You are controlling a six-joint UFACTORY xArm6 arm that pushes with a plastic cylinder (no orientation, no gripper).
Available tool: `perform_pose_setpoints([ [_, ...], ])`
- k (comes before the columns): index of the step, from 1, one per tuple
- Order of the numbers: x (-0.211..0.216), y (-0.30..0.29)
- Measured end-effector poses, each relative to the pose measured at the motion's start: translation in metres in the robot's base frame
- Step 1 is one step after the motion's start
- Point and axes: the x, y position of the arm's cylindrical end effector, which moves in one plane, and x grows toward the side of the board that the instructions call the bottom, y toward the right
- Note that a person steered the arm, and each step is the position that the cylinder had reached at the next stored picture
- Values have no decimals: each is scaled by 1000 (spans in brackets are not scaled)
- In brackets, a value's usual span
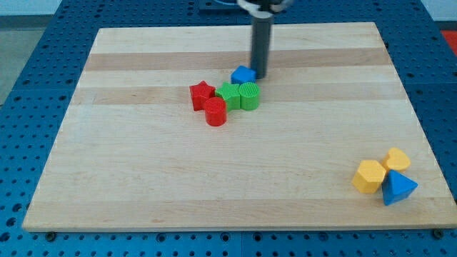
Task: Place the blue cube at the top left corner of the board
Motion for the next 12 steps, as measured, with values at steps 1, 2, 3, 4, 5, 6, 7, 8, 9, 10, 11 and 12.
perform_pose_setpoints([
  [1, 13, -7],
  [2, 22, 33],
  [3, 38, 48],
  [4, 52, 18],
  [5, 55, -19],
  [6, 54, -38],
  [7, 36, -64],
  [8, 6, -76],
  [9, -23, -76],
  [10, -42, -89],
  [11, -34, -112],
  [12, -27, -132],
])
